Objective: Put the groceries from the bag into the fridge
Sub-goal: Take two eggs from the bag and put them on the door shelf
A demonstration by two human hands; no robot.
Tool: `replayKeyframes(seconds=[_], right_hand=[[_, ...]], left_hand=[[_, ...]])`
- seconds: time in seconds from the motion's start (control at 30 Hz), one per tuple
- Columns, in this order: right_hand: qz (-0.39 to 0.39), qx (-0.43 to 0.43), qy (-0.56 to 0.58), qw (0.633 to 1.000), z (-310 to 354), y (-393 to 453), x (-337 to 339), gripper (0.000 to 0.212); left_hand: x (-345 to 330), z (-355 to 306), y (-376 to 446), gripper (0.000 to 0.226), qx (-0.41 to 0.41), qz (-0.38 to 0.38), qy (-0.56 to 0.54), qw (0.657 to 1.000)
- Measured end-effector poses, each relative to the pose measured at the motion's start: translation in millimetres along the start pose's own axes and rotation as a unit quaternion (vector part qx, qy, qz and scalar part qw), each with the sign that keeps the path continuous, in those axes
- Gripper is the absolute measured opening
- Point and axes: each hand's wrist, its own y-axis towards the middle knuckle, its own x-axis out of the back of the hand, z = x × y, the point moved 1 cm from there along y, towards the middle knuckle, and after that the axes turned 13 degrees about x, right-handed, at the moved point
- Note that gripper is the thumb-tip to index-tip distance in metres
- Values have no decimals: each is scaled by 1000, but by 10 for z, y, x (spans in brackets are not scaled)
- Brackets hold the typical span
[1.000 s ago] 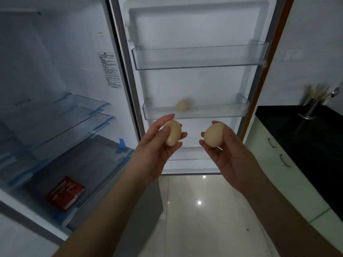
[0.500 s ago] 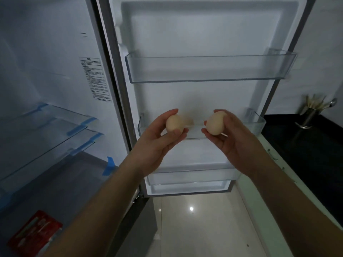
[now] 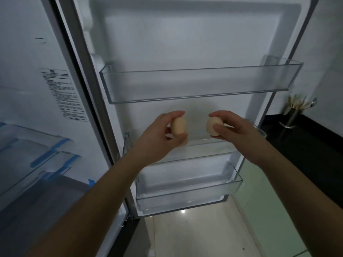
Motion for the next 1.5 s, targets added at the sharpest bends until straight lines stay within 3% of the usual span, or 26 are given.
replayKeyframes(seconds=[0.13, 0.23, 0.43, 0.7, 0.97, 1.2, 1.5], right_hand=[[38, 8, -82, 996, -119, 185, 144, 27], [113, 10, -144, 983, -213, 318, 240, 24], [256, 4, -246, 935, -419, 531, 404, 39], [359, 47, -298, 883, -542, 714, 424, 43], [397, 119, -314, 854, -606, 827, 322, 43], [373, 50, -260, 889, -677, 833, 304, 46], [389, 86, -281, 873, -681, 830, 305, 46]], left_hand=[[-60, 4, 220, 60, -43, -11, 130, 990], [-115, -44, 342, 66, -61, -4, 201, 978], [-267, -122, 566, 80, -28, 4, 305, 952], [-401, -218, 745, 57, 28, 53, 396, 916], [-538, -213, 921, 50, 69, 137, 503, 850], [-652, -217, 1030, 55, 86, 165, 537, 823], [-653, -175, 1056, 59, 89, 164, 519, 834]])
